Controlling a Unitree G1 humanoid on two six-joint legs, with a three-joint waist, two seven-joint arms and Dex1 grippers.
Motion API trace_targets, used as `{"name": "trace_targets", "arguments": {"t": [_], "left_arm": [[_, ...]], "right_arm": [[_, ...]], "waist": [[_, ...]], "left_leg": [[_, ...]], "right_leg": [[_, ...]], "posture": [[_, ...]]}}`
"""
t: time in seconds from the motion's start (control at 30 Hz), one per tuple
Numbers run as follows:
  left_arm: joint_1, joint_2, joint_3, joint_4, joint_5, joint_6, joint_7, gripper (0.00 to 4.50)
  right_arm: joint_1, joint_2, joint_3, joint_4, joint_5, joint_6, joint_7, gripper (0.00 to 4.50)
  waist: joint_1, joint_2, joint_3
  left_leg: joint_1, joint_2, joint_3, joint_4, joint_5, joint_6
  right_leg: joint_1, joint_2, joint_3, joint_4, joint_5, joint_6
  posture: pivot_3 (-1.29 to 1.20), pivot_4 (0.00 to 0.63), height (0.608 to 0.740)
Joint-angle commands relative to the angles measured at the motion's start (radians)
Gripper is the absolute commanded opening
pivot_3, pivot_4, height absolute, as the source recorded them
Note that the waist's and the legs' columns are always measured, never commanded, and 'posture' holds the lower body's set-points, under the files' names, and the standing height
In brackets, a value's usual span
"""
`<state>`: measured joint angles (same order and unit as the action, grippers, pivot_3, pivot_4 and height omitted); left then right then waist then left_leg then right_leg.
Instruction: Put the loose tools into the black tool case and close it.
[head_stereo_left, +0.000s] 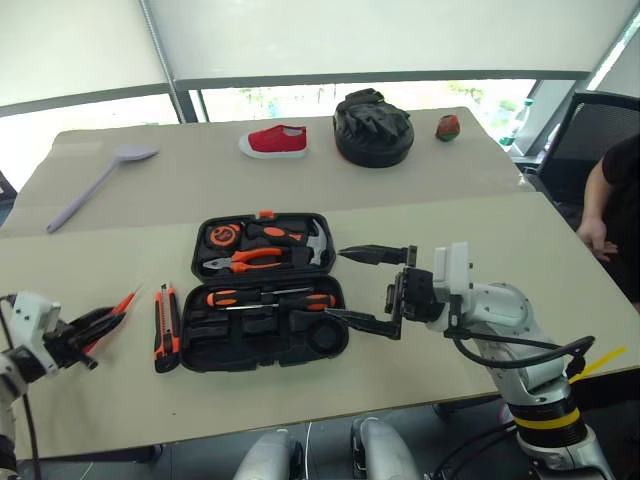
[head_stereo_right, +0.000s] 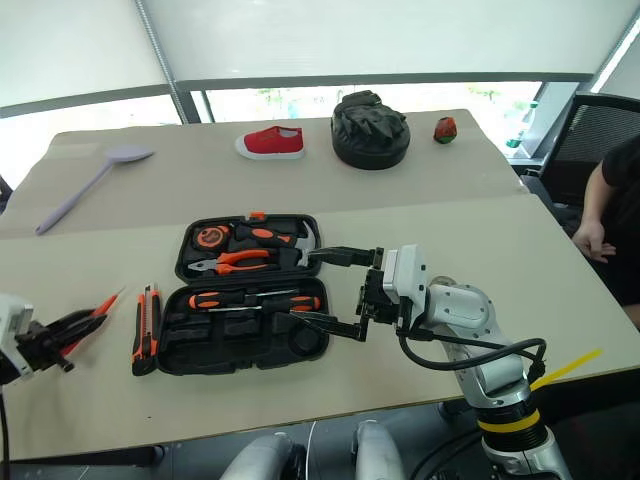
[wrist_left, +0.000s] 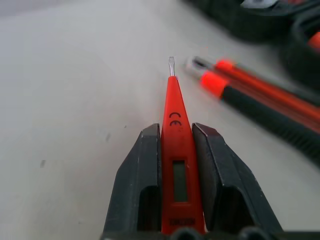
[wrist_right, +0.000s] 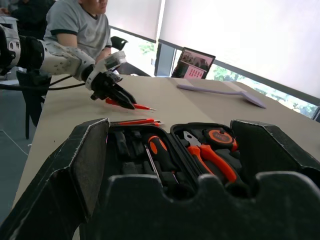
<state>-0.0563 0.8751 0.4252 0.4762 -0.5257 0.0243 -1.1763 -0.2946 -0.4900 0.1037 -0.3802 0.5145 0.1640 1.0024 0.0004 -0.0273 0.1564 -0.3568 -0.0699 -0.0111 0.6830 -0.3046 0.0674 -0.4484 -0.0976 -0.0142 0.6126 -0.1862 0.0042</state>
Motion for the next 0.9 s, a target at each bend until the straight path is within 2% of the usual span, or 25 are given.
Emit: {"name": "trace_targets", "arguments": {"t": [0.03,0.13,0.23,0.3,0.4,0.6,0.9], "left_arm": [[0.016,0.052,-0.044,-0.311,-0.035,0.079,-0.056,0.48],[0.005,0.086,-0.154,-0.466,0.028,0.091,-0.092,0.48],[-0.079,0.065,-0.275,-0.585,0.039,0.149,-0.085,0.48],[-0.108,0.066,-0.324,-0.609,0.066,0.194,-0.069,0.48],[-0.134,0.087,-0.419,-0.588,0.196,0.188,-0.048,0.48],[-0.157,0.103,-0.465,-0.589,0.238,0.210,-0.074,0.48],[-0.146,0.113,-0.505,-0.548,0.319,0.150,-0.081,0.48]], "right_arm": [[0.009,-0.040,-0.055,-0.010,0.031,0.000,0.027,4.50],[0.017,-0.082,-0.082,0.000,0.041,0.001,0.052,4.50],[0.027,-0.104,-0.095,0.011,0.045,-0.003,0.067,4.50],[0.029,-0.103,-0.093,0.011,0.043,-0.003,0.067,4.50],[0.037,-0.083,-0.082,-0.004,0.037,-0.003,0.044,4.50],[0.059,-0.066,-0.077,-0.028,0.028,-0.002,0.019,4.50],[0.070,-0.058,-0.075,-0.033,0.025,-0.007,0.007,4.50]], "waist": [[0.003,0.000,0.000],[0.002,0.000,0.000],[0.001,0.001,0.001],[0.001,0.001,0.001],[-0.014,0.001,0.001],[-0.011,0.001,0.001],[-0.009,0.001,0.001]], "left_leg": [[0.000,0.000,0.000,0.001,0.000,-0.001],[0.000,-0.001,0.001,0.001,0.001,-0.002],[0.001,-0.001,0.002,0.001,0.001,-0.002],[-0.001,-0.001,0.002,0.001,0.001,-0.002],[0.000,0.000,0.003,0.000,0.002,-0.003],[-0.001,0.000,0.003,0.000,0.001,-0.002],[-0.001,0.000,0.003,0.001,0.002,-0.004]], "right_leg": [[0.000,0.000,0.000,0.000,0.000,0.000],[0.001,0.000,0.000,-0.001,0.000,0.001],[0.001,0.001,0.000,-0.002,0.001,0.001],[0.000,0.002,0.000,-0.002,0.001,0.001],[-0.001,0.003,0.001,-0.001,0.001,0.001],[-0.003,0.004,0.001,0.000,0.001,0.001],[-0.002,0.004,0.001,0.000,0.001,0.001]], "posture": [[0.00,0.150,0.740],[0.00,0.150,0.740],[0.00,0.150,0.740],[0.00,0.150,0.740],[0.00,0.150,0.740],[0.00,0.150,0.740],[0.00,0.150,0.740]]}}
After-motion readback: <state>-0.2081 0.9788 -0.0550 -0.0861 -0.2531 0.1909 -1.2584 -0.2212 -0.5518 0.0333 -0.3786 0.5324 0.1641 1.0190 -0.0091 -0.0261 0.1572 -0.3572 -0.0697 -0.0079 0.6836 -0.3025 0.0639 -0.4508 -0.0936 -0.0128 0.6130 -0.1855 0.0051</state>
